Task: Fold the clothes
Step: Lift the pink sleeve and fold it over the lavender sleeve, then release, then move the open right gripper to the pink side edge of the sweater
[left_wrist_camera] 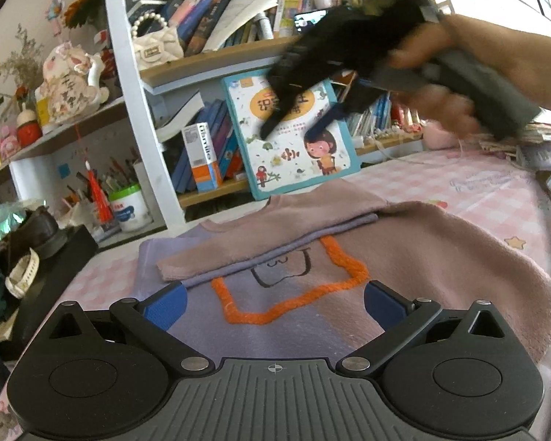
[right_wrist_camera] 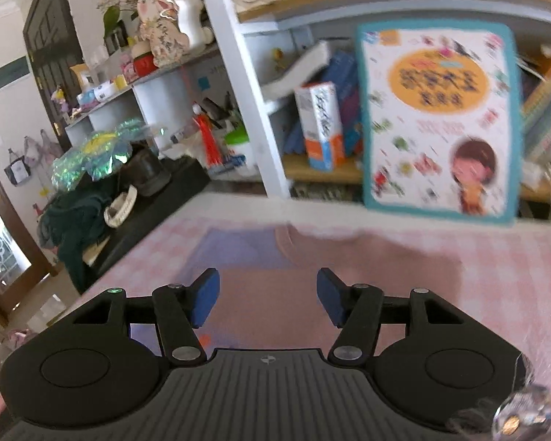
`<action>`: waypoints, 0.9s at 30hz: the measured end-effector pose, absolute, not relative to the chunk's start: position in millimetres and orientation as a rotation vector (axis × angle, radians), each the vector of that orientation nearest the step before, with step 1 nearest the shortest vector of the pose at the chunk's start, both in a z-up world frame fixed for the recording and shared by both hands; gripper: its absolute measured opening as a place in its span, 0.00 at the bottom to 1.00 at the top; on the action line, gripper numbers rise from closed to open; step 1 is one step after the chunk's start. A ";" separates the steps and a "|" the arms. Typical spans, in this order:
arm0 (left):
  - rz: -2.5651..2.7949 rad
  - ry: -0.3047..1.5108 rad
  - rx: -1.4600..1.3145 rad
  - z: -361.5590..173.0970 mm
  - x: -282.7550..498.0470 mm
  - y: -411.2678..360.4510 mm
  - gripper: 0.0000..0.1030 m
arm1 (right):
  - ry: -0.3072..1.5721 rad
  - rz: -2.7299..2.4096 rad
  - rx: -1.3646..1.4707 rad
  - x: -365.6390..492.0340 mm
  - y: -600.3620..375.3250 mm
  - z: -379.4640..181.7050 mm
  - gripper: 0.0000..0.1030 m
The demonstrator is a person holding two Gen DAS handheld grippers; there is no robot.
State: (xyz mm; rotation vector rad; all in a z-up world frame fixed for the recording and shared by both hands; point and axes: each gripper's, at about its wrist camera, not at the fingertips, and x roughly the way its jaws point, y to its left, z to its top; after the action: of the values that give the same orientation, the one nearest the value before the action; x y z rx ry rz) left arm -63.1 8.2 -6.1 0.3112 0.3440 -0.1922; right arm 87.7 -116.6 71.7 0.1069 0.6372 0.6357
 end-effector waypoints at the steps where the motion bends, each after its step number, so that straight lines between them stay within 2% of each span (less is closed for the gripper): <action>1: -0.194 0.343 0.319 -6.4 -63.4 6.9 1.00 | 0.643 0.627 0.108 78.3 -127.2 65.6 0.55; 8: -0.175 0.332 0.292 -5.1 -63.3 12.5 1.00 | 0.693 0.518 0.112 -3.0 -192.2 8.4 0.57; 12: -0.159 0.319 0.213 -2.4 -64.5 25.8 1.00 | 0.762 0.460 0.251 -38.6 -227.1 -16.4 0.57; 19: -0.051 0.318 0.262 4.2 -100.5 41.0 1.00 | 0.695 0.426 0.351 -85.8 -247.2 -21.1 0.57; 27: 0.036 0.306 0.125 29.2 -139.3 89.6 1.00 | 0.650 0.368 0.364 -113.7 -246.5 -24.1 0.54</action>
State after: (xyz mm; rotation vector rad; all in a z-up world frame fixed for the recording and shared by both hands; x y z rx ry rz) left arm -139.3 89.6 29.2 0.1252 0.3061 0.0364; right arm -113.7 -246.5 -24.1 0.3639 0.6502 0.3680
